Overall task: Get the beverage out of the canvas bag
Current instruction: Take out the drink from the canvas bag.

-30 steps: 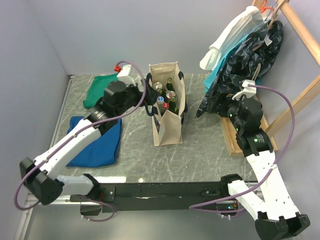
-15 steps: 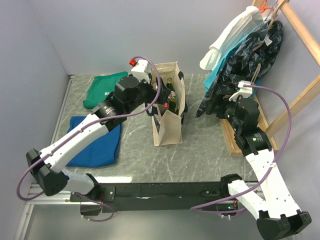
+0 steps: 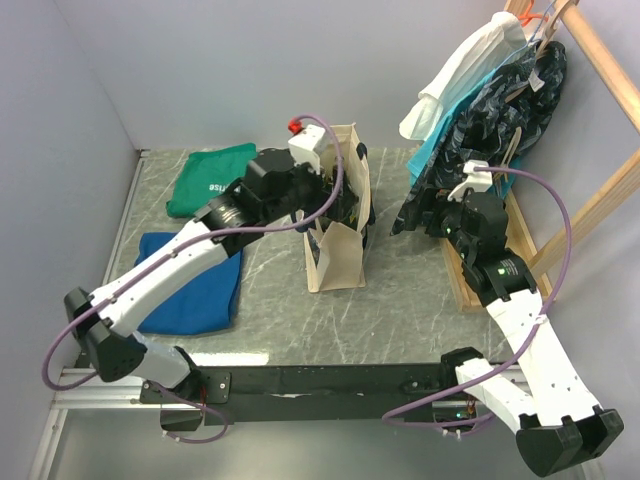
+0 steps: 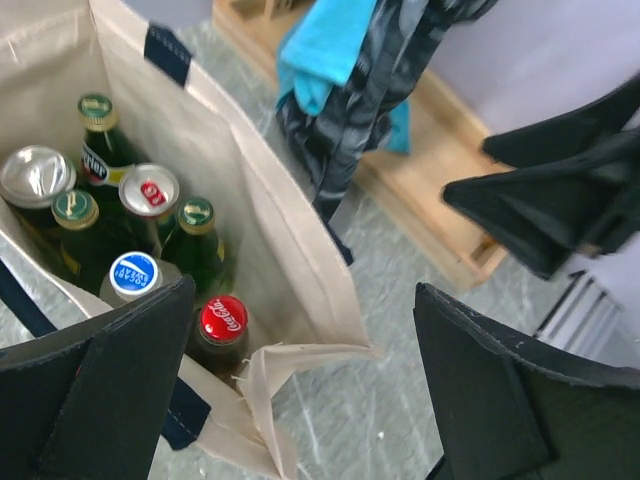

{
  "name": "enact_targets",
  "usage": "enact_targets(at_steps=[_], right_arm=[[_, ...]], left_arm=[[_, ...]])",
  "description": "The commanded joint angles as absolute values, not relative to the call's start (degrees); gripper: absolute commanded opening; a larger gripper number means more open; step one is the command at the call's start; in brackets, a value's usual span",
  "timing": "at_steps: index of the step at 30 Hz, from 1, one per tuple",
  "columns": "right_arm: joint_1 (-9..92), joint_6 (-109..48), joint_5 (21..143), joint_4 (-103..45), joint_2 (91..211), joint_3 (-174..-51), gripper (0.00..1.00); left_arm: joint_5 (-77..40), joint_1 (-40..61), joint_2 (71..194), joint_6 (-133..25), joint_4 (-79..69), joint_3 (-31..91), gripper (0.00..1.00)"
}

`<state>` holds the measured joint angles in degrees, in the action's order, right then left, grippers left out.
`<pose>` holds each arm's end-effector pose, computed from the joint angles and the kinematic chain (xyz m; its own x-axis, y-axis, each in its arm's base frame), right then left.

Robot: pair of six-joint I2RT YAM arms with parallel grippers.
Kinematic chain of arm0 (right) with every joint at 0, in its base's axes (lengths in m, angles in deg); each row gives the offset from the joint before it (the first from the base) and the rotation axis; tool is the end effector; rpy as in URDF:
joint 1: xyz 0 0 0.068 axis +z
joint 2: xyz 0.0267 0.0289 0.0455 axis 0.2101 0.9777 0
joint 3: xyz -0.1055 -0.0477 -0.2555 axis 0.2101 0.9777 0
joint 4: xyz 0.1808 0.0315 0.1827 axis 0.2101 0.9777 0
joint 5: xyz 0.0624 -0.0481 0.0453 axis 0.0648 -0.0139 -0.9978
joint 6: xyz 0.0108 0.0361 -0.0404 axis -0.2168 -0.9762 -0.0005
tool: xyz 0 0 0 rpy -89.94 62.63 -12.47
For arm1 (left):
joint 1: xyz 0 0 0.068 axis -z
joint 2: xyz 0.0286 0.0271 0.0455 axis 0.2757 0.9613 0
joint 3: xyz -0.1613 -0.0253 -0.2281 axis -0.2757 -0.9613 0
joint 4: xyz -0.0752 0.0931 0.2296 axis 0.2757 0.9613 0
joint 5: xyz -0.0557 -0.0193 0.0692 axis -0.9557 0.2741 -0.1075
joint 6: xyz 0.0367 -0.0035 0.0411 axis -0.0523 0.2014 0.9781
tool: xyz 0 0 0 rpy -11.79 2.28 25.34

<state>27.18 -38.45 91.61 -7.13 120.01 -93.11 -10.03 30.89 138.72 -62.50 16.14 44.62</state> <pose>0.1809 0.0472 0.3772 -0.3151 0.1810 -0.9316 -0.1512 0.9595 0.2376 0.2223 -0.2372 0.4368 -0.4086 -0.0727 -0.9098 0.6235 0.7057 -0.3364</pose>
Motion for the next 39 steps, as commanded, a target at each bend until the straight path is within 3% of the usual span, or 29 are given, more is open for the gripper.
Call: enact_targets(at_steps=[1,16,31,39], right_arm=[[27.69,-37.2,92.68,-7.27,119.45,-95.82,1.0],[28.04,-37.37,92.68,-7.88,120.68,-95.38,1.0],[28.21,-37.55,92.69,-7.97,121.03,-95.29,1.0],[28.13,-37.72,92.6,-8.15,121.21,-95.2,1.0]], left_arm=[[-6.73,31.81,142.26,-60.15,19.74,48.52,0.96],[1.45,31.9,150.17,-61.38,27.56,53.44,0.99],[1.28,32.25,150.44,-62.26,29.15,53.44,0.85],[1.8,33.83,151.67,-62.96,30.47,54.5,0.86]])
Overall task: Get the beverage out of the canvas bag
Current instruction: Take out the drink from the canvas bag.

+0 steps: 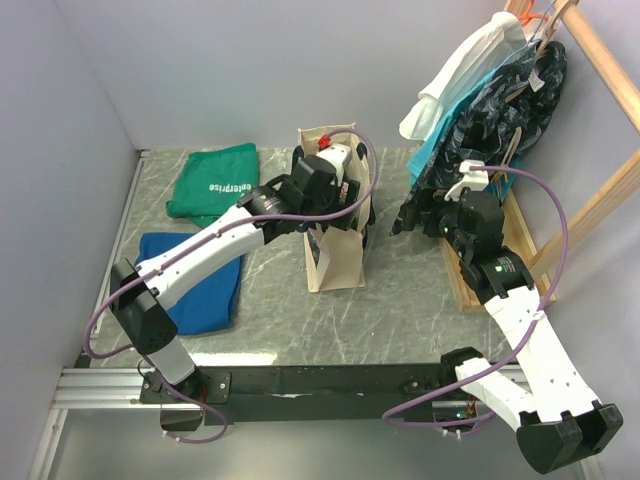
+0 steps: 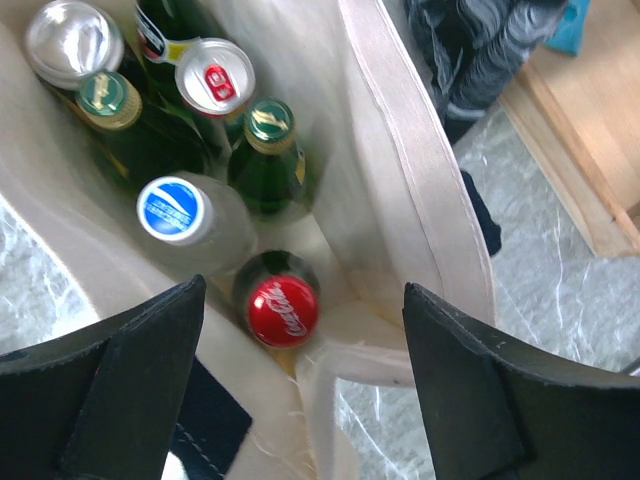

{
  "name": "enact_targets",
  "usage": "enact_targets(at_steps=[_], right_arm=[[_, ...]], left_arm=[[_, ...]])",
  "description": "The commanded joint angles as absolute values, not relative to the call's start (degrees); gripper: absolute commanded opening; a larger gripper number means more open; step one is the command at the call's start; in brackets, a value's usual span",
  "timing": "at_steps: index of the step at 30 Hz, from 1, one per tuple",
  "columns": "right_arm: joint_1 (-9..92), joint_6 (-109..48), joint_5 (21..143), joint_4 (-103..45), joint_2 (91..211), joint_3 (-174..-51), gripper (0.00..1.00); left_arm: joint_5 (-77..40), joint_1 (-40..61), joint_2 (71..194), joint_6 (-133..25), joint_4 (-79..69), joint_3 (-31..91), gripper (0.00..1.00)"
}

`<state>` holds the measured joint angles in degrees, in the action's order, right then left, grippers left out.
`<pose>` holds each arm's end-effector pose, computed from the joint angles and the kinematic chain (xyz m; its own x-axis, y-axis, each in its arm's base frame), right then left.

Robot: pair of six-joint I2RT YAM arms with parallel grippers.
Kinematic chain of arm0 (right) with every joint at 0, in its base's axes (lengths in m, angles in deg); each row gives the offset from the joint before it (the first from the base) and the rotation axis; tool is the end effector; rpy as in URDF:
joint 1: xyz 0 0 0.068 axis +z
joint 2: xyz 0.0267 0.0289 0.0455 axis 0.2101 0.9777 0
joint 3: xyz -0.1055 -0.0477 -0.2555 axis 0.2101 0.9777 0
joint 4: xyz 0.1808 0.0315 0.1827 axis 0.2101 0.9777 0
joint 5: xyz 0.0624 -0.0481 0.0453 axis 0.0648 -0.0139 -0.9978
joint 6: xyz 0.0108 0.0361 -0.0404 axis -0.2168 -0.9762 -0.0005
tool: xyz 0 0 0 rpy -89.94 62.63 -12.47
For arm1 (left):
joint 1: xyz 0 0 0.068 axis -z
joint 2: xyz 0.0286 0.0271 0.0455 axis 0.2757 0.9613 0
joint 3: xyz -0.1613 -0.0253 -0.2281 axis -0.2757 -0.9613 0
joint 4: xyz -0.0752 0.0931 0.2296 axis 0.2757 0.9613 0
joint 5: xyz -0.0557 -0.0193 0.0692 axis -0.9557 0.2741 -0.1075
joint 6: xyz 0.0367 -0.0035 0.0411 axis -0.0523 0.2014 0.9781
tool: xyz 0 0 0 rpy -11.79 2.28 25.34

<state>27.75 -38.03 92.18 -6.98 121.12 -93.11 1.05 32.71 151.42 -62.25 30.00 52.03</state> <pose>0.1853 0.0500 0.3736 -0.3331 0.1659 -0.9282 -0.1492 0.9627 0.2256 0.2538 -0.2778 0.3832 -0.5553 0.1215 -0.8227 0.4653 0.8653 -0.1863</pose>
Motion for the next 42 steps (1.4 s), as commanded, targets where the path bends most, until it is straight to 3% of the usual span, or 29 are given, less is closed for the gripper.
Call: enact_targets(at_steps=[1,8,10,27,42], right_arm=[[28.21,-37.72,92.51,-8.23,121.21,-95.2,1.0],[28.3,-37.46,93.74,-7.97,120.5,-94.94,1.0],[28.3,-37.46,93.65,-8.14,120.5,-94.76,1.0],[28.83,-37.37,94.27,-8.58,120.59,-94.85,1.0],[29.0,-37.2,94.79,-8.23,120.15,-94.85,1.0]], left_arm=[[1.98,33.92,151.67,-62.97,30.47,54.5,0.86],[2.33,34.36,151.14,-63.05,29.59,54.06,0.91],[2.68,34.27,150.79,-63.05,29.41,53.97,0.96],[8.83,34.45,147.63,-67.79,26.42,51.42,0.96],[3.74,34.45,145.69,-65.6,24.67,49.31,0.96]])
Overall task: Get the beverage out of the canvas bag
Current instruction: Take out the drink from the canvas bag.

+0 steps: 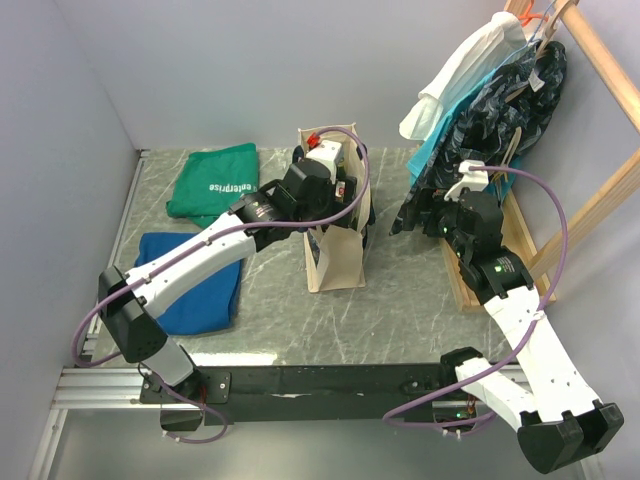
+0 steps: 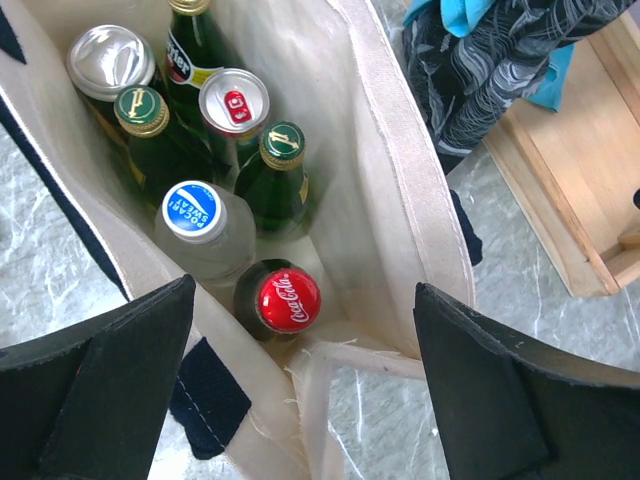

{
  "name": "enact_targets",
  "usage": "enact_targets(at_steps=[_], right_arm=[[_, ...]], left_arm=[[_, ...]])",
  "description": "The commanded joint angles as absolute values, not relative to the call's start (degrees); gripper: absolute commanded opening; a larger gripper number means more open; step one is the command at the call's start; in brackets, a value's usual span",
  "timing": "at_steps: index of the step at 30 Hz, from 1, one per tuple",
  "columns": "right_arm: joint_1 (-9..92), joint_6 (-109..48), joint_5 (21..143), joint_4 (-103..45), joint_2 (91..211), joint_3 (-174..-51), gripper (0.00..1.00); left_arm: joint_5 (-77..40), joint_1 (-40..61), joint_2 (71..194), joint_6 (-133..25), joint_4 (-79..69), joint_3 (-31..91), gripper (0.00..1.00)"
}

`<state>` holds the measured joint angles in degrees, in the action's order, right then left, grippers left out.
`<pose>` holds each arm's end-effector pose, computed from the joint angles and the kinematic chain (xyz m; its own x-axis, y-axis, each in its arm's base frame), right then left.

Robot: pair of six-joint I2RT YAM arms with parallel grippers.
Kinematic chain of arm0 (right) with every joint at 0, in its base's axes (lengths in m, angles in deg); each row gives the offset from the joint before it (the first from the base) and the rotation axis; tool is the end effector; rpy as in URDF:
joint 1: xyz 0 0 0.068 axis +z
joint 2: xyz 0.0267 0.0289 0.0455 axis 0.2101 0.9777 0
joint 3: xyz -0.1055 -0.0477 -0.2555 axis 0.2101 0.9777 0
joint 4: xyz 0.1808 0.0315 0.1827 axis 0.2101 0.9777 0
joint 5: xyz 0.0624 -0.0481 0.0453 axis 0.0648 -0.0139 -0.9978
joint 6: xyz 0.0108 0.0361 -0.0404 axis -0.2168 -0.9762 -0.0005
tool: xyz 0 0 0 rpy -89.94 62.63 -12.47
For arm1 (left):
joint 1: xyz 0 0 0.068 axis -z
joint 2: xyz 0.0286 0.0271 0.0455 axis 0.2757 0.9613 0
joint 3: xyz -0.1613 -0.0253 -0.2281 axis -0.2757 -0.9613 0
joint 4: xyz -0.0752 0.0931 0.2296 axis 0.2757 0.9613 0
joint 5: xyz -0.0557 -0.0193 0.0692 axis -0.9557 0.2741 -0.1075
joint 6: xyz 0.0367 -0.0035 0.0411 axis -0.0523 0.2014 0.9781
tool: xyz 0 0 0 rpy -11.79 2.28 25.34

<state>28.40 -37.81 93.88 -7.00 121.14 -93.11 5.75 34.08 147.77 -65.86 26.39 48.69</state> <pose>0.1851 0.0510 0.3736 -0.3275 0.1600 -0.9312 -0.1346 0.9676 0.2136 0.2402 -0.2708 0.3921 -0.5216 0.0210 -0.8529 0.4066 0.8850 -0.2269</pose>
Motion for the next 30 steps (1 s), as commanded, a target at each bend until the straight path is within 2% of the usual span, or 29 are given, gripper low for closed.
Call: enact_targets(at_steps=[1,7,12,27,30], right_arm=[[29.0,-37.11,94.88,-8.23,120.24,-94.85,1.0],[28.92,-37.11,94.97,-8.23,120.24,-94.76,1.0],[29.18,-37.11,94.88,-8.49,120.24,-94.59,1.0],[29.18,-37.11,95.14,-8.58,120.5,-94.41,1.0],[29.18,-37.02,95.41,-8.58,120.5,-94.41,1.0]], left_arm=[[3.56,34.45,145.78,-65.6,24.58,49.23,0.96],[4.35,34.45,147.27,-66.31,25.37,49.58,1.0],[5.41,34.62,148.85,-66.39,25.63,50.01,0.97],[9.97,36.12,150.7,-65.86,24.94,49.32,0.83],[9.98,36.21,150.09,-65.95,24.49,48.87,0.74]])
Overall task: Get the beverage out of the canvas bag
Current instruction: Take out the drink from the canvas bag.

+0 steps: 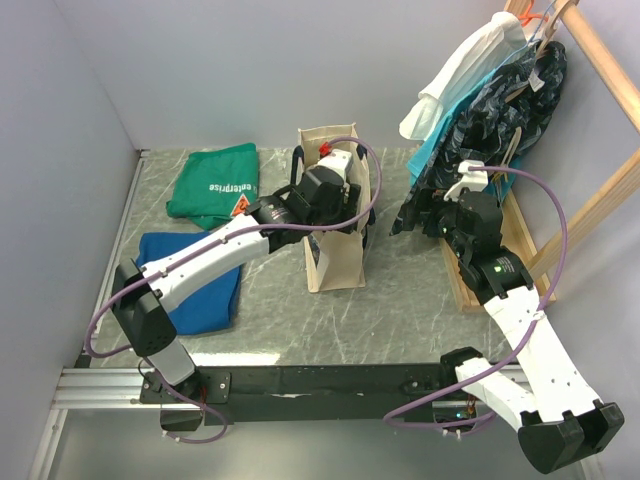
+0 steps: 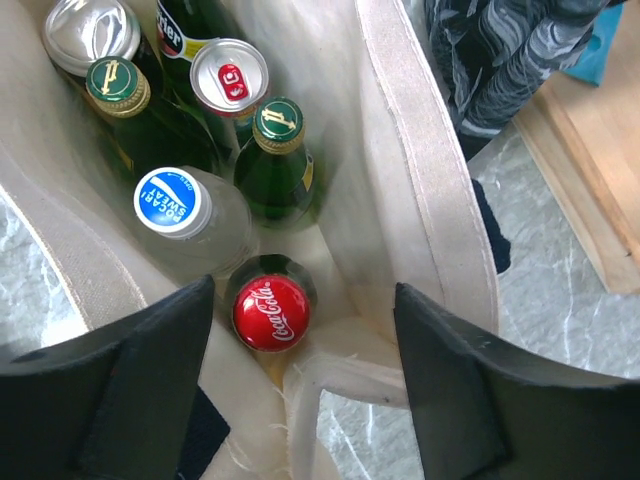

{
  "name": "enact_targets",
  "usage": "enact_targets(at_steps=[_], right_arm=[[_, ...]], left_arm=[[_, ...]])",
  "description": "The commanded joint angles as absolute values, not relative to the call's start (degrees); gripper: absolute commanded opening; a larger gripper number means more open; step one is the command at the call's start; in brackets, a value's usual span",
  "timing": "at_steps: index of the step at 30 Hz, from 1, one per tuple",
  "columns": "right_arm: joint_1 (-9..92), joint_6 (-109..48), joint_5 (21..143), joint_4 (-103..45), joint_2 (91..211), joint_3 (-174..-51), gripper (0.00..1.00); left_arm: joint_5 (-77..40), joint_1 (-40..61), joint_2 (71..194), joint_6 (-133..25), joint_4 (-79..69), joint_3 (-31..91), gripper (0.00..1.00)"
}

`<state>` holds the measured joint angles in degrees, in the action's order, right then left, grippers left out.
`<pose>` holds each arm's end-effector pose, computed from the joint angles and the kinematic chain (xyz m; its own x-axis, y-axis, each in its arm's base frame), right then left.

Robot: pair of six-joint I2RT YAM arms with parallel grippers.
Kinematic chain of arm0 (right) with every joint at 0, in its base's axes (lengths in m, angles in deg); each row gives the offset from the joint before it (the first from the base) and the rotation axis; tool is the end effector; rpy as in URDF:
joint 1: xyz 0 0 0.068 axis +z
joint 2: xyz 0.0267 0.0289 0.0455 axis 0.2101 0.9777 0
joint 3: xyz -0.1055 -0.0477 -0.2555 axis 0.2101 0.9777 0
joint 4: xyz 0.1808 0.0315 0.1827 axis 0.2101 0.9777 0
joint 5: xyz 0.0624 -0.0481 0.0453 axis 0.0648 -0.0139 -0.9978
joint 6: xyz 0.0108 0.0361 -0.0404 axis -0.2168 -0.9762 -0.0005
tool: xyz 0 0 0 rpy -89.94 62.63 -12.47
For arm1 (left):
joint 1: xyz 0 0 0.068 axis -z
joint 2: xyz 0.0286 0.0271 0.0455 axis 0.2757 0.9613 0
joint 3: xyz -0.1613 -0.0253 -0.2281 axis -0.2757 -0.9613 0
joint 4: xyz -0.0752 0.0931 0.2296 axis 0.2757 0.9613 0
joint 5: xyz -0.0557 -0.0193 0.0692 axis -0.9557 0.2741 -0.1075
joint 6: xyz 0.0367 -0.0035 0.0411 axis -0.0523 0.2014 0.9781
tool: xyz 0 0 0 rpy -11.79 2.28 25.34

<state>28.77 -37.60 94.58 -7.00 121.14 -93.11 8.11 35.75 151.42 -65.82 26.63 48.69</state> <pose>0.1848 0.0517 0.3736 -0.3253 0.1549 -0.9328 -0.1310 0.9696 0.2066 0.2435 -0.2897 0.3696 -0.5438 0.0743 -0.8359 0.3963 0.9008 -0.1777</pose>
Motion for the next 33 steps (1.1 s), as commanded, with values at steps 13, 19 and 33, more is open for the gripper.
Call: enact_targets(at_steps=[13,19,33], right_arm=[[29.27,-37.11,95.32,-8.58,120.59,-94.32,1.0],[29.27,-37.11,95.32,-8.59,120.5,-94.23,1.0],[29.36,-37.02,95.41,-8.5,120.59,-94.32,1.0]], left_arm=[[11.38,36.64,151.23,-66.83,26.6,50.02,0.62],[12.88,36.91,152.37,-67.1,28.18,51.16,0.63],[14.28,37.26,152.98,-67.97,30.12,51.95,0.58]])
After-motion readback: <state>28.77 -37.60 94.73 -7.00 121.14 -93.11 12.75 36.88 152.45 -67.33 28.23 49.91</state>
